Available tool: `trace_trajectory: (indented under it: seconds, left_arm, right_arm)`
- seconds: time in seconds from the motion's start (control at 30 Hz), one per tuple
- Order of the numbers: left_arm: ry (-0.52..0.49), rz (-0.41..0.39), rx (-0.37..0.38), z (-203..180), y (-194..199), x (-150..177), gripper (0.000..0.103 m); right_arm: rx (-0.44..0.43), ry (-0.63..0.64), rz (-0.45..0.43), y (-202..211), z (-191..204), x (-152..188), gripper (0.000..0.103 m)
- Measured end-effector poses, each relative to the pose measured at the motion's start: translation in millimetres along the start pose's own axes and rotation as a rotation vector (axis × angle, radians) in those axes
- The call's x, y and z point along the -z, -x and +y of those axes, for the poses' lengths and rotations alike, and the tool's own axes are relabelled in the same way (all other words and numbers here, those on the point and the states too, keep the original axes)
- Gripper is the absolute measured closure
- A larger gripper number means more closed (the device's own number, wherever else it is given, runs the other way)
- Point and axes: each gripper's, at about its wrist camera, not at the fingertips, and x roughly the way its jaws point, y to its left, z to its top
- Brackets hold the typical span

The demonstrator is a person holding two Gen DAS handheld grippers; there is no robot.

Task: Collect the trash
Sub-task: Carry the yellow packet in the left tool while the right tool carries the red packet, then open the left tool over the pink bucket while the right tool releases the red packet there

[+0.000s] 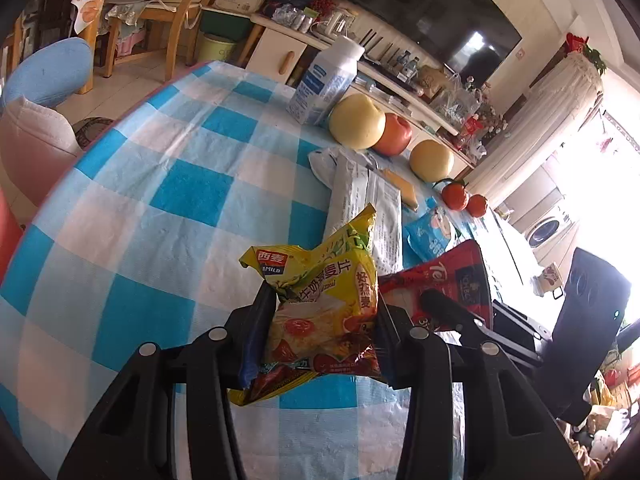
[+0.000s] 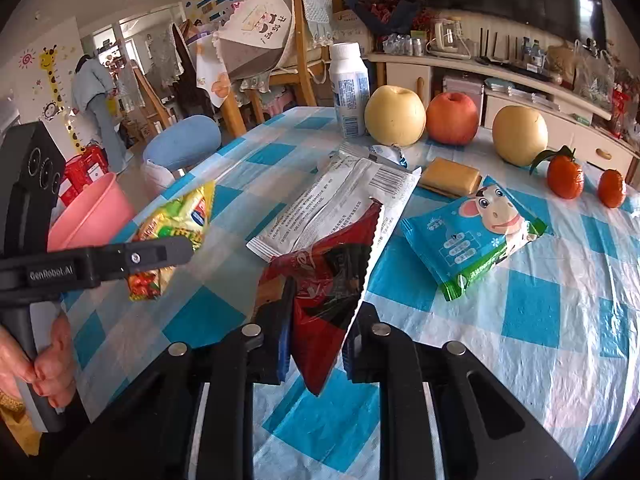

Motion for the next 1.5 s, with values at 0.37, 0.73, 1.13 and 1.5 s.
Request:
trace_trajectory:
  seconds: [0.37, 0.73, 1.13, 1.5]
  left_arm:
    - [-0.001, -0.034, 0.027, 9, 18, -7, 0.057]
    - [-0.001, -0.112, 0.006, 22, 53, -18, 0.057]
    - [0.054, -0.265, -0.148, 66, 110, -36, 0.057]
    - [0.234, -0.400, -0.336, 151, 174, -44, 0.057]
  right_arm:
    - [0.073, 0.027, -0.038, 13, 28, 6, 0.084]
    - [0.073, 0.012, -0.102, 39, 55, -8, 0.084]
    - [-0.039, 0.082, -0.152, 36, 133, -45, 0.084]
    - [-0.158, 0.249, -0.159, -1, 241, -87, 0.084]
